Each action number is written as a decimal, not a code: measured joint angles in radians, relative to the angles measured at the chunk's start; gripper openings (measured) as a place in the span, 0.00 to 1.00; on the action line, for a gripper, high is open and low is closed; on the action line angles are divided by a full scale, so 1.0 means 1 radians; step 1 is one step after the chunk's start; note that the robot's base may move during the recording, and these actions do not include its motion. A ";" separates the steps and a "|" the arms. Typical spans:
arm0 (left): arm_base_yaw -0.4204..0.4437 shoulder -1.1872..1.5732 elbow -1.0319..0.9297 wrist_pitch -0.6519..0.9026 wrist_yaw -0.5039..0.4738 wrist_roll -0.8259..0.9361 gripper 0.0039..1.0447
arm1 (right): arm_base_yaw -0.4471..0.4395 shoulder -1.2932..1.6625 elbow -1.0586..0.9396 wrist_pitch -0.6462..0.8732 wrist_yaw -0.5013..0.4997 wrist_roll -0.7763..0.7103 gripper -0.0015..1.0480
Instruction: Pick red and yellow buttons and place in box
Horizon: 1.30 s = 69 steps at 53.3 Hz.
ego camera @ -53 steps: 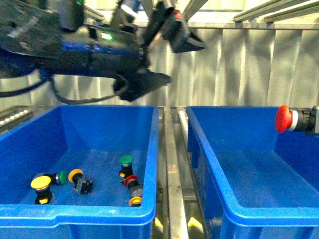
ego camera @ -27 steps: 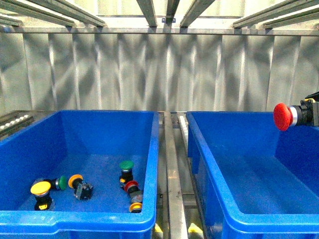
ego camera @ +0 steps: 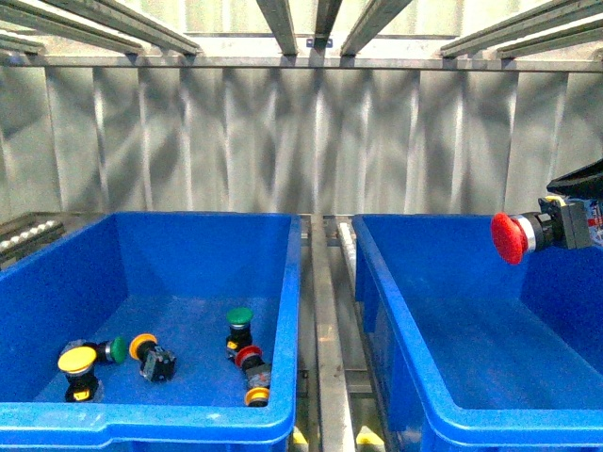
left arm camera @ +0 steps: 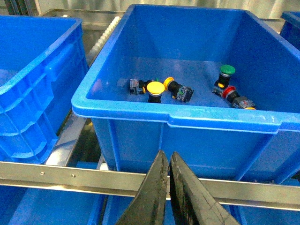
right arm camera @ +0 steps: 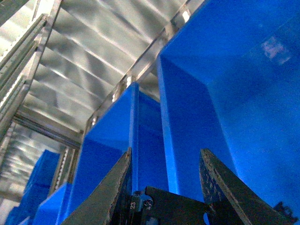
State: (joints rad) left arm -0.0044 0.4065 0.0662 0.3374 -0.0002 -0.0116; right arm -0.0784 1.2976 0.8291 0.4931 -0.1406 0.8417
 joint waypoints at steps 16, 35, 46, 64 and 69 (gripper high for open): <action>0.000 -0.112 -0.046 -0.050 0.000 0.000 0.02 | 0.096 -0.116 -0.116 0.042 0.191 -0.089 0.33; 0.000 -0.207 -0.046 -0.135 0.000 0.002 0.06 | 0.131 -0.259 -0.195 -0.004 0.216 -0.166 0.33; 0.000 -0.211 -0.046 -0.137 0.000 0.002 0.40 | 0.134 -0.310 -0.203 -0.028 0.225 -0.184 0.33; 0.000 -0.211 -0.046 -0.137 0.000 0.004 0.93 | 0.144 -0.362 -0.246 -0.027 0.219 -0.240 0.33; 0.000 -0.211 -0.046 -0.137 0.000 0.004 0.93 | 0.152 -0.364 -0.251 -0.027 0.227 -0.241 0.33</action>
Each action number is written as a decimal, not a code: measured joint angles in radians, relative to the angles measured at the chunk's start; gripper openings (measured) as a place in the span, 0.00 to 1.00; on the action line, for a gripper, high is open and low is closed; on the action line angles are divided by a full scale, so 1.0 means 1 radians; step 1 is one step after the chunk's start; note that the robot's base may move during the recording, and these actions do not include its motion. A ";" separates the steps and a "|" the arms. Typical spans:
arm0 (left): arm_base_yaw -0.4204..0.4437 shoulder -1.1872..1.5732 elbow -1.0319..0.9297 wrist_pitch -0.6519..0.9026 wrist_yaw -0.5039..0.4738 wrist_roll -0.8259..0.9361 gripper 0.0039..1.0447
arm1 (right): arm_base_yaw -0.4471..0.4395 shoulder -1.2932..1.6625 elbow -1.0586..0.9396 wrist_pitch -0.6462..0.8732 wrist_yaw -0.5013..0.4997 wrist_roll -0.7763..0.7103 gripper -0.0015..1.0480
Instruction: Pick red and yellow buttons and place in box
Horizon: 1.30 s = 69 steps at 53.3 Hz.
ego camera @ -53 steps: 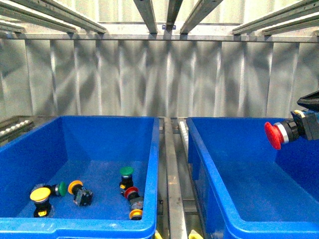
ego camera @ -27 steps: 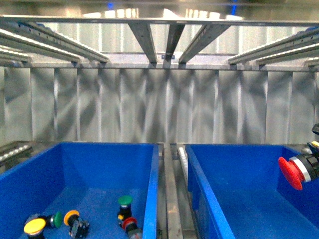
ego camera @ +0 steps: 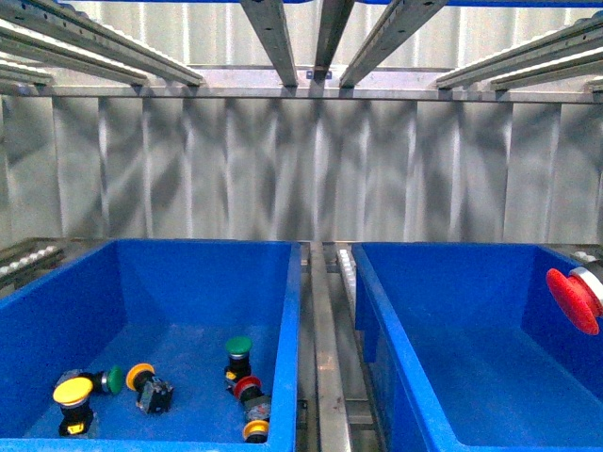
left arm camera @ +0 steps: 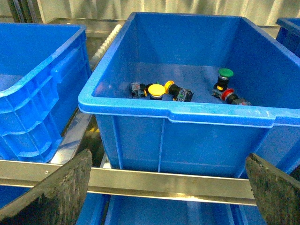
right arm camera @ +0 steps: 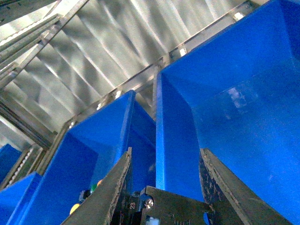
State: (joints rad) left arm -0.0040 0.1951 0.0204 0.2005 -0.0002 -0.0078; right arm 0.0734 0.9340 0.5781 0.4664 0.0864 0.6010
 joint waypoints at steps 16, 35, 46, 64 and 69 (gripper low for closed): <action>0.000 0.000 0.000 0.000 0.000 0.000 0.93 | 0.049 0.029 0.009 0.010 0.019 -0.017 0.33; 0.000 -0.001 0.000 0.000 -0.003 0.000 0.93 | 0.061 0.069 0.023 0.023 0.010 0.012 0.33; 0.000 -0.002 0.000 -0.001 -0.002 0.000 0.93 | 0.039 0.066 0.023 0.024 0.001 0.028 0.33; 0.000 -0.003 0.000 -0.005 -0.002 0.000 0.93 | -0.086 0.054 0.021 0.026 -0.089 0.069 0.33; 0.000 -0.004 0.000 -0.005 0.000 0.000 0.93 | -0.116 0.055 0.020 0.031 -0.114 0.081 0.33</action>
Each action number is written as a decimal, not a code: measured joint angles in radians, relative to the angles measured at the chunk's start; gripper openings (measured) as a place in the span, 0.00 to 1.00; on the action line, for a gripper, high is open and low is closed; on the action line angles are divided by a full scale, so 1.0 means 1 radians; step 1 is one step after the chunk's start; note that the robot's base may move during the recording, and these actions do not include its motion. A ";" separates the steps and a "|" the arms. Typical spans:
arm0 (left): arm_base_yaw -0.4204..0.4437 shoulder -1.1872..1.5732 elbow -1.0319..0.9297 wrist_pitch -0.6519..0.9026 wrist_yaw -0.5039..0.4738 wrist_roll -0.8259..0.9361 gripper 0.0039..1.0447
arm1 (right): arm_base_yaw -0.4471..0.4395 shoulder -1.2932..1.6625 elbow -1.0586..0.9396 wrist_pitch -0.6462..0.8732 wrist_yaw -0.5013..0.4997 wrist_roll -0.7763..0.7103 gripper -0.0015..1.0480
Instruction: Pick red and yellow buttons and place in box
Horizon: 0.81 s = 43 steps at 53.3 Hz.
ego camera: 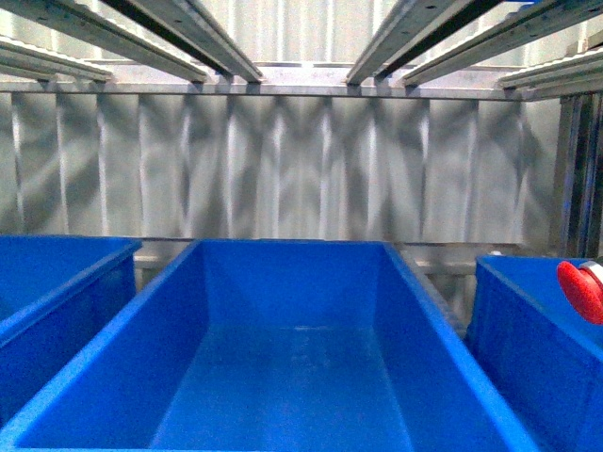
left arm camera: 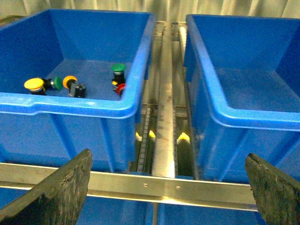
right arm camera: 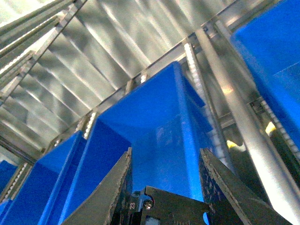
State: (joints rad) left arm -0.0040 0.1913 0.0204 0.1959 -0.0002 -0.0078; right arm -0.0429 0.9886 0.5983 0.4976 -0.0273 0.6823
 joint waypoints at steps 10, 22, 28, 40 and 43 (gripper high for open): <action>0.000 0.000 0.000 0.000 0.000 0.000 0.93 | -0.041 0.021 -0.001 0.032 -0.019 0.006 0.33; 0.002 -0.002 0.000 0.000 0.004 0.001 0.93 | -0.026 0.247 0.212 -0.002 0.035 -0.167 0.33; 0.002 -0.002 0.000 0.000 0.002 0.001 0.93 | 0.006 0.446 0.435 -0.117 0.034 -0.290 0.33; 0.002 -0.002 0.000 0.000 0.000 0.000 0.93 | 0.023 0.785 0.690 -0.294 0.095 -0.501 0.33; 0.002 -0.002 0.000 0.000 0.000 0.000 0.93 | 0.021 0.842 0.724 -0.307 0.115 -0.531 0.33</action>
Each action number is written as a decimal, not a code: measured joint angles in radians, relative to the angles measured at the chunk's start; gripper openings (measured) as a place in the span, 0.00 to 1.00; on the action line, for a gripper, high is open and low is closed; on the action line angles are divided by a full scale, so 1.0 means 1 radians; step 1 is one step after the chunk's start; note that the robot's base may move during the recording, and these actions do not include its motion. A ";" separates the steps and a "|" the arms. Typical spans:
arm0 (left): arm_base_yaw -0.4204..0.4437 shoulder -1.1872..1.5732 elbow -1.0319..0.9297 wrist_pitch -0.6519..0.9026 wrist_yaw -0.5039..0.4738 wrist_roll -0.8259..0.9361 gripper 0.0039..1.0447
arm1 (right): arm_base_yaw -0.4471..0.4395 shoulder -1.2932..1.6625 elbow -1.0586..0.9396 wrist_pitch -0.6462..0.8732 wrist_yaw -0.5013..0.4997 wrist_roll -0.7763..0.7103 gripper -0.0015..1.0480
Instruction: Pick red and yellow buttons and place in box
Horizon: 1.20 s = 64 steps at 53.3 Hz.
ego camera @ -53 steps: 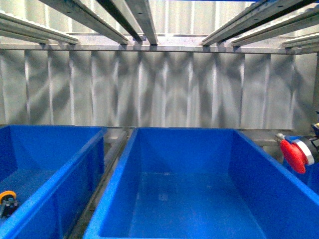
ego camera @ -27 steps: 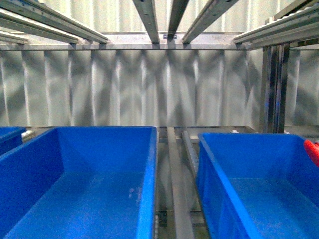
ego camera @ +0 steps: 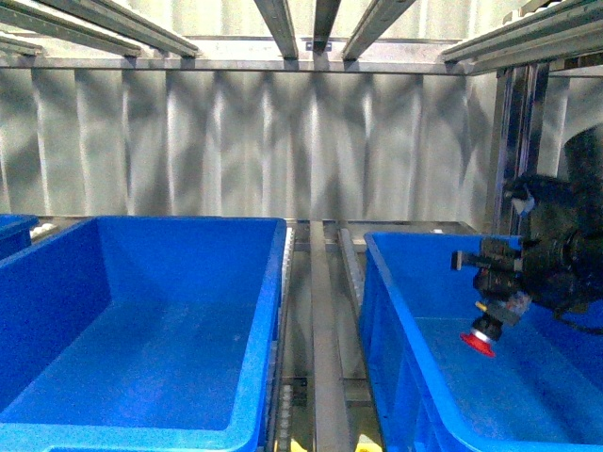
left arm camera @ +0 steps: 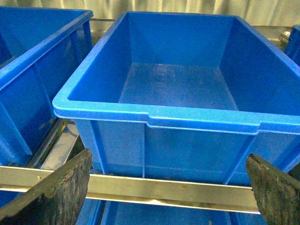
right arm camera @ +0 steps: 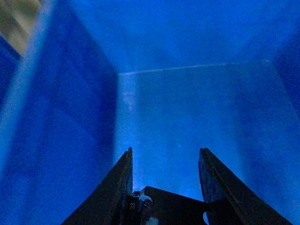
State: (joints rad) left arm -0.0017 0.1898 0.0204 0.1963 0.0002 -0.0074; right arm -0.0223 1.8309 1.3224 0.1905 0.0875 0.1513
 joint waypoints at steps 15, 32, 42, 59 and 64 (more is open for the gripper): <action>0.000 0.000 0.000 0.000 0.000 0.000 0.93 | -0.029 0.261 0.226 -0.126 0.026 -0.064 0.33; 0.000 0.000 0.000 0.000 0.000 0.000 0.93 | -0.073 0.440 0.472 -0.256 0.016 -0.090 0.33; 0.000 0.000 0.000 0.000 0.000 0.000 0.93 | -0.088 0.467 0.511 -0.262 0.017 -0.087 0.55; 0.000 0.000 0.000 0.000 0.000 0.000 0.93 | -0.138 0.359 0.289 -0.055 -0.098 -0.034 0.93; 0.000 0.000 0.000 0.000 0.000 0.000 0.93 | -0.168 0.280 0.202 0.004 -0.142 -0.023 0.94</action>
State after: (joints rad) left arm -0.0017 0.1898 0.0204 0.1963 0.0002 -0.0074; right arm -0.1902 2.1109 1.5246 0.1944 -0.0544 0.1280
